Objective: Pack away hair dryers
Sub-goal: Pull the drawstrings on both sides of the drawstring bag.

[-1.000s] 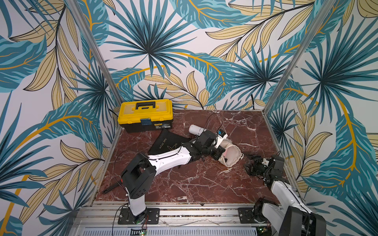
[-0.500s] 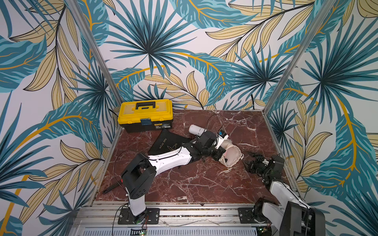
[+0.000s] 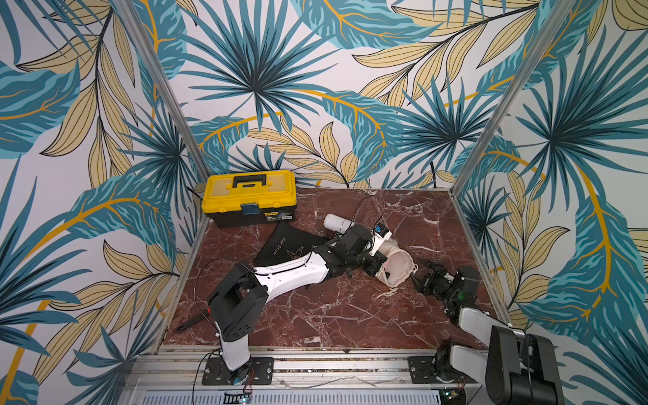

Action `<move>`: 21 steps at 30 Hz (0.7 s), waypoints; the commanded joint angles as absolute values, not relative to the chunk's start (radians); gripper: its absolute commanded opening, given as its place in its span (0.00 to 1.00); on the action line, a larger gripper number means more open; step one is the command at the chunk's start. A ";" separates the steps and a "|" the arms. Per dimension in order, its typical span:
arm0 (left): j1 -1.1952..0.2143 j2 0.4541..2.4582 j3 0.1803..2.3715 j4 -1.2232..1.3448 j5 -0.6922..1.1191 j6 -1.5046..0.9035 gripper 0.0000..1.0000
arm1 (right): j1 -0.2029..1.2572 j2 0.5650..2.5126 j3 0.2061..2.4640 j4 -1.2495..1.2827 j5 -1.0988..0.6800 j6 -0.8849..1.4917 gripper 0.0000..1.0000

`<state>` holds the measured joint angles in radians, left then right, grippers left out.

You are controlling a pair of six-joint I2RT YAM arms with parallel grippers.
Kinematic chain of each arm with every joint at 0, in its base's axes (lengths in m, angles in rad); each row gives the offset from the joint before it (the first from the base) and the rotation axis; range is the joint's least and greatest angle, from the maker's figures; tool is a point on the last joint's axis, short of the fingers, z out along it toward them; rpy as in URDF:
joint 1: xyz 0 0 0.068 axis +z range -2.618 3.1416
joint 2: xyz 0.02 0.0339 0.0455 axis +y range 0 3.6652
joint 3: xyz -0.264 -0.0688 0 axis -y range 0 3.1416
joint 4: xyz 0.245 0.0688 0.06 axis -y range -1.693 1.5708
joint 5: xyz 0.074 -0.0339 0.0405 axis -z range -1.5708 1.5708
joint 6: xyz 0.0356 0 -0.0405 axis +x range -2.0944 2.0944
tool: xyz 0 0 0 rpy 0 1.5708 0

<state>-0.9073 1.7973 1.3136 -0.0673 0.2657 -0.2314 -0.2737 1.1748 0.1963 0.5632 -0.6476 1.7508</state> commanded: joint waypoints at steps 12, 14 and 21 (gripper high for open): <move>-0.910 1.752 1.310 -0.048 0.238 -0.203 0.00 | -0.265 1.259 0.214 0.570 -0.612 1.701 0.28; -0.911 1.750 1.309 -0.049 0.238 -0.202 0.00 | -0.265 1.248 0.228 0.549 -0.611 1.688 0.20; -0.911 1.750 1.308 -0.049 0.239 -0.204 0.01 | -0.266 1.238 0.253 0.490 -0.606 1.630 0.09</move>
